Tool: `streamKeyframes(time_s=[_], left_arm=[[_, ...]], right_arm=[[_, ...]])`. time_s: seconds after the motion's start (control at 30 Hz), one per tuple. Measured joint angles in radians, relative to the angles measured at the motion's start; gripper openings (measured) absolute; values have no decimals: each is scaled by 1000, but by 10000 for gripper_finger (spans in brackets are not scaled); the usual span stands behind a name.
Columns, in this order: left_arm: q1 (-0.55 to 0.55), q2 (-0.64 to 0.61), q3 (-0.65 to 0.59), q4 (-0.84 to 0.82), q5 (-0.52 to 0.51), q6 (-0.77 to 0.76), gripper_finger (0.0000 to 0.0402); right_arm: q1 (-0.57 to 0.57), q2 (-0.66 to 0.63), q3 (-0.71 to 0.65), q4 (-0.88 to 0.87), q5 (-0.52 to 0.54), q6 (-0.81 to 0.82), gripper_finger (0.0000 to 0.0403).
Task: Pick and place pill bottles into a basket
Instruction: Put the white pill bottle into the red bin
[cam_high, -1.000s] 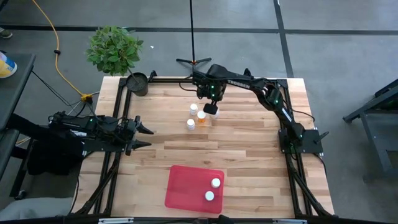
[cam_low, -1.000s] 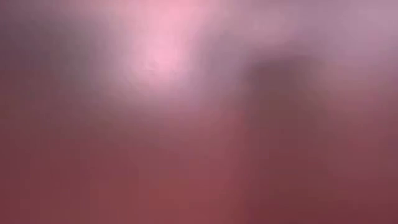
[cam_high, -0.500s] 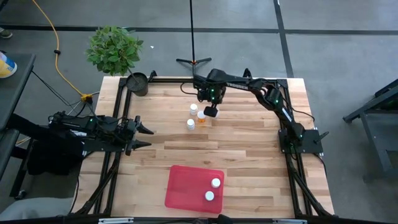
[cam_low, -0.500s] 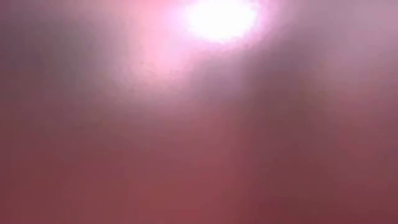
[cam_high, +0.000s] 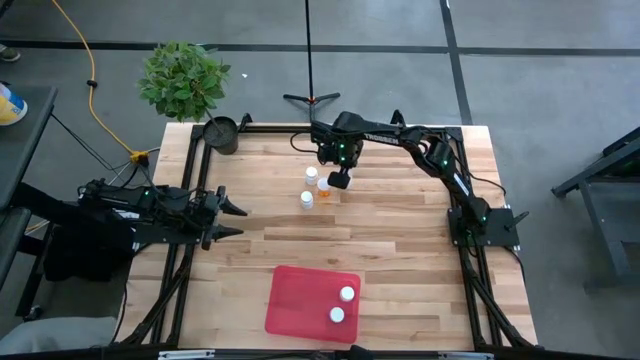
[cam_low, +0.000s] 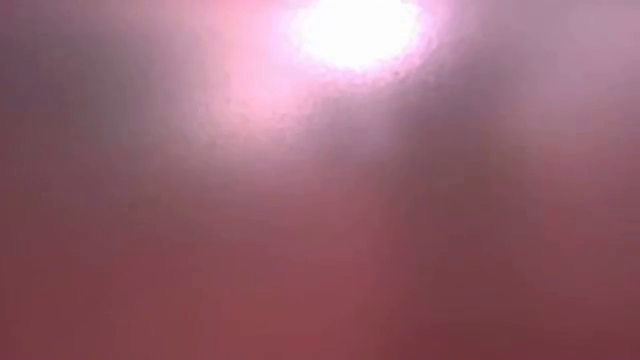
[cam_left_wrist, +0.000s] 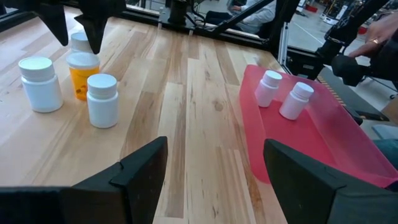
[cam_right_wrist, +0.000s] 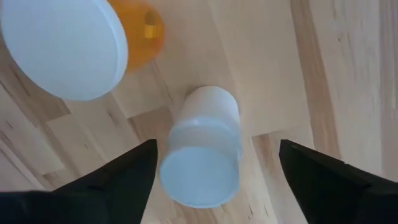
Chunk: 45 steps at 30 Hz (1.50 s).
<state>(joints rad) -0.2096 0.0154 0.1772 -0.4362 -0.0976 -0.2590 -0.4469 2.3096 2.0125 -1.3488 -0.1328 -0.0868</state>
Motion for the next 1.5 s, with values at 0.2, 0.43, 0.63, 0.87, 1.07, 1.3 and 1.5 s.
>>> streamKeyframes(time_s=[0.2, 0.43, 0.63, 0.87, 1.07, 1.3, 1.5], left_arm=[[0, 0, 0, 0, 4, 0, 298], [0, 0, 0, 0, 4, 0, 298], [0, 0, 0, 0, 3, 0, 298], [0, 0, 0, 0, 2, -1, 298], [0, 0, 0, 6, 2, -1, 298], [0, 0, 0, 7, -3, 0, 298], [0, 0, 0, 8, -3, 0, 298]], right_arm=[[0, 0, 0, -4, -22, 0, 271], [2, 0, 0, -9, -42, 0, 197], [4, -2, 4, -23, -46, 0, 147], [22, -6, 3, -32, -4, -1, 147], [38, -61, 0, -47, 39, 9, 147], [72, -168, 0, -71, 64, 57, 147], [147, -274, 1, -76, 67, 103, 147]])
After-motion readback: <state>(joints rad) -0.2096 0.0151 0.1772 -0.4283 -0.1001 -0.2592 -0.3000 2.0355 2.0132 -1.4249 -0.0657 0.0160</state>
